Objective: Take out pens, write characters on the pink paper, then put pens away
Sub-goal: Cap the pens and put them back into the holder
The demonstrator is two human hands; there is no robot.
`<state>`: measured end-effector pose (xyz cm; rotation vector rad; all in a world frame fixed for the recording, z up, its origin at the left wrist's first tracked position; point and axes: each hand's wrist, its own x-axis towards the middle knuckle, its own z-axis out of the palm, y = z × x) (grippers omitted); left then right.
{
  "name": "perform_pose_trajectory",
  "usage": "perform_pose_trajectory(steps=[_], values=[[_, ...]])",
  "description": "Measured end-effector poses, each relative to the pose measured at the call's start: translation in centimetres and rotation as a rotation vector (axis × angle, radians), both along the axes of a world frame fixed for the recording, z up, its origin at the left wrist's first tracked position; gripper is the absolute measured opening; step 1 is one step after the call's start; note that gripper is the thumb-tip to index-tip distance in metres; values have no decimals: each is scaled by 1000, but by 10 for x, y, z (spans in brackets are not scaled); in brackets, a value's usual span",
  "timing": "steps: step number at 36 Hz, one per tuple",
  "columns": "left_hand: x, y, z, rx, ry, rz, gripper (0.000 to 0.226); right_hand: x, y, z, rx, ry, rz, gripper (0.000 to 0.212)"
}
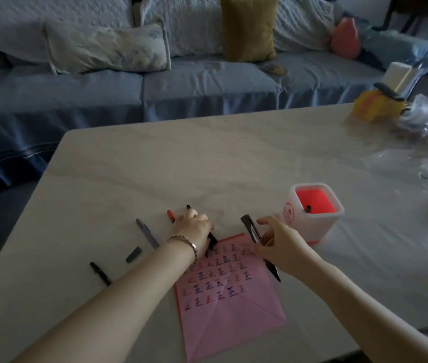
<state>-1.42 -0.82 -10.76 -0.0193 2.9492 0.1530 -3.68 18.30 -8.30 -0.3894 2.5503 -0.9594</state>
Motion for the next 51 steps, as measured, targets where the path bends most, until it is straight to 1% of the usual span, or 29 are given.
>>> perform_pose_trajectory(steps=[3,5,7,8,9,11,13,15,17,22,25,27,29,34,39,41,43,45,47,49,51], values=[[-5,7,1,-108,-45,-4,31,4,13,0,-50,-2,-41,55],[-5,9,1,-111,-36,-9,35,6,17,-2,-72,-7,-67,53],[-3,11,1,-70,3,-8,35,7,20,-5,-97,-14,-85,52],[-1,12,0,-19,57,-2,29,9,21,-6,-114,-15,-92,53],[1,15,1,73,124,21,22,10,21,-7,-136,-15,-102,53],[11,23,8,357,250,141,18,13,22,-8,-188,-11,-139,56],[25,32,20,608,309,258,17,17,23,-8,-245,0,-173,64],[44,37,26,747,344,295,14,21,23,-8,-309,14,-197,76],[63,38,28,838,348,299,15,26,21,-6,-388,39,-213,83],[96,35,21,945,298,355,19,46,9,12,-751,48,-273,71],[109,35,19,903,284,355,19,58,5,20,-955,56,-326,65],[115,37,20,869,276,340,18,65,4,21,-1054,48,-376,64],[119,39,22,895,287,342,20,70,3,21,-1100,57,-421,65],[122,41,22,953,341,347,25,78,0,20,-1100,40,-428,65],[121,47,26,974,364,284,30,85,-1,17,-1089,20,-389,63],[120,50,28,983,353,268,27,88,-2,15,-1096,-7,-360,60],[121,52,31,994,345,253,18,89,0,15,-1118,-47,-347,52],[122,50,31,975,347,207,15,85,5,16,-1126,-68,-350,44],[124,46,30,946,340,139,15,78,13,18,-1041,-89,-298,42],[126,43,30,937,316,90,17,71,20,23,-903,-121,-241,31],[127,41,30,915,290,55,23,66,24,30,-758,-144,-164,27]])
